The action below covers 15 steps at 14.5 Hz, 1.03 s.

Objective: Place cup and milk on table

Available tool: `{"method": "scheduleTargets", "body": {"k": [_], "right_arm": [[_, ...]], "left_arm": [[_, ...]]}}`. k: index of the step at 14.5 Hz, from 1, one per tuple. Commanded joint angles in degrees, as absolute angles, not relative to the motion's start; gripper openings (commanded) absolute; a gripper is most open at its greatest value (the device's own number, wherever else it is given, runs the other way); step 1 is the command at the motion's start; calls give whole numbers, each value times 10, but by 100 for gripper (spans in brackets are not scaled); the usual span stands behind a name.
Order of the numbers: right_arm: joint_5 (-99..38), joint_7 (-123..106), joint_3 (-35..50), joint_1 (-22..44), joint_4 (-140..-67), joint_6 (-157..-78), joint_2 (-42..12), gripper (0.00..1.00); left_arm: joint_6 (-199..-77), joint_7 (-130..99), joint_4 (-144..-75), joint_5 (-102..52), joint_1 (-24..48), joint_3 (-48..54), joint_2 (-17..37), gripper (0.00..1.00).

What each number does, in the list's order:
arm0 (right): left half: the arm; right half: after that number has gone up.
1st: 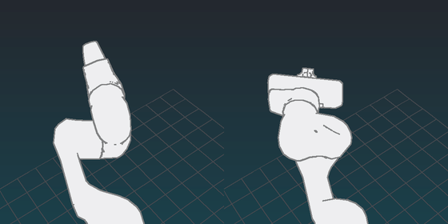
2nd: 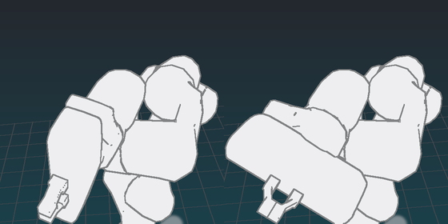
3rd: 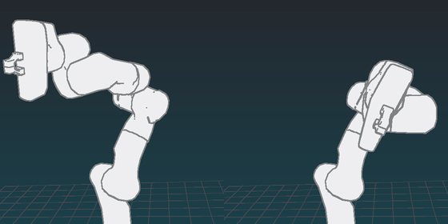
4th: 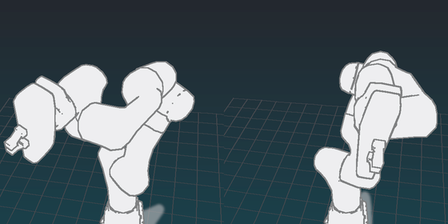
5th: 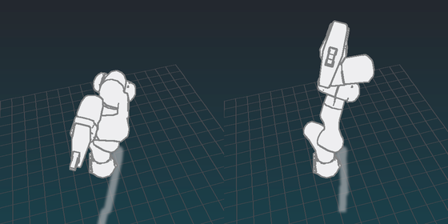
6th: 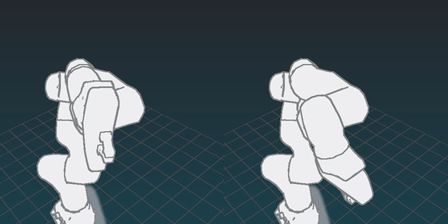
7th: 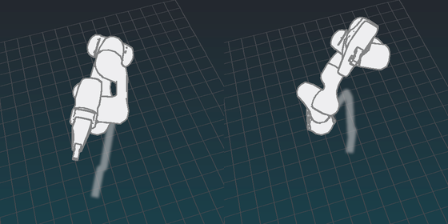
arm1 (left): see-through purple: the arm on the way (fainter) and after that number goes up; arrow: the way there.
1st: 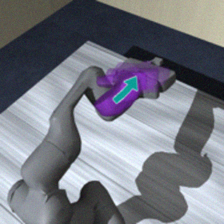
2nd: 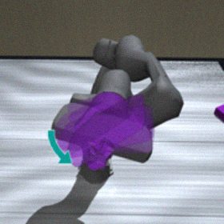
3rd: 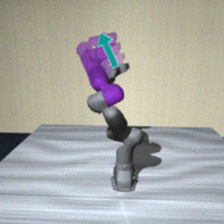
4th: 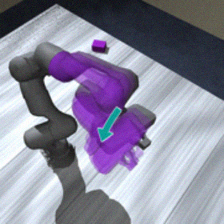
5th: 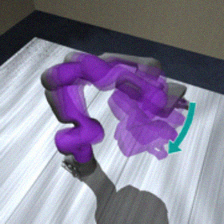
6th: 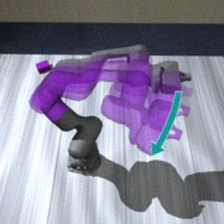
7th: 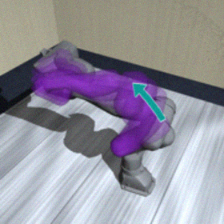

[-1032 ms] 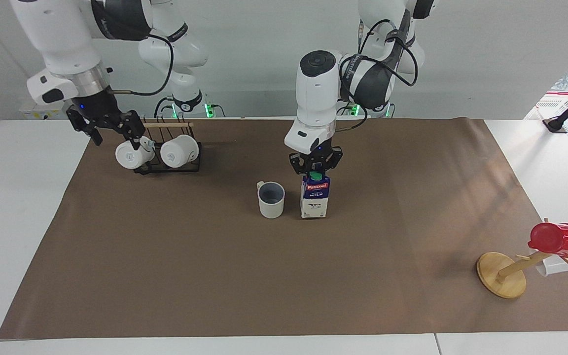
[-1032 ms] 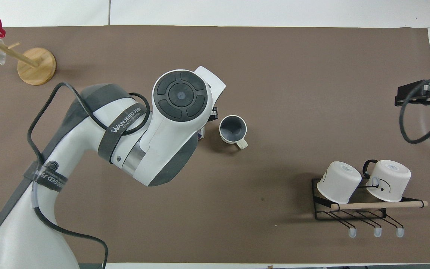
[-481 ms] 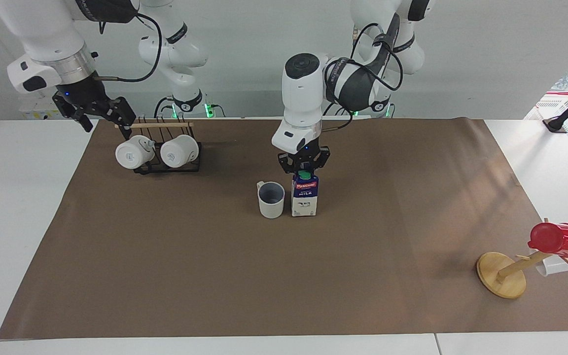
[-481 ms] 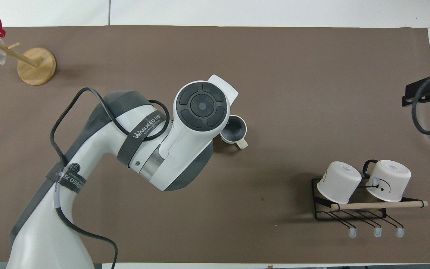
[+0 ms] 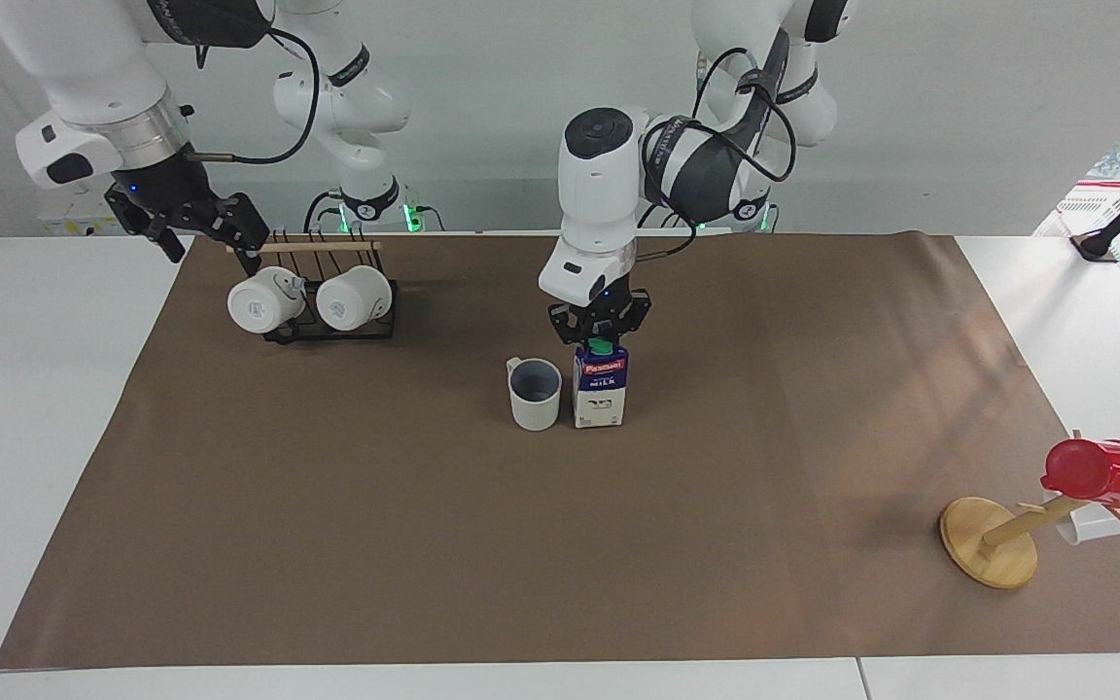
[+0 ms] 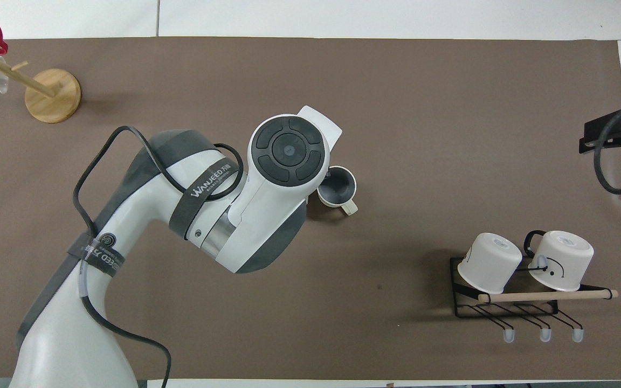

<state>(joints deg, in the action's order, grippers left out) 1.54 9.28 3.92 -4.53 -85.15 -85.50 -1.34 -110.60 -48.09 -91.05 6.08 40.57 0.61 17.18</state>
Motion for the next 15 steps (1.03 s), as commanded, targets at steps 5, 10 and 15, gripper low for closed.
{"method": "scheduleTargets", "body": {"k": [5, 10, 15], "right_arm": [[10, 79, -66, 41, -848, -840, -15, 100], [8, 78, -42, 15, -856, -839, -11, 100], [9, 78, -20, 3, -860, -831, -7, 100]], "left_arm": [[-1118, -486, -920, 52, 407, 2, 172, 8], [-1117, -483, -918, 52, 405, -2, 161, 100], [-1058, -441, -945, 52, 365, -2, 68, 100]]}}
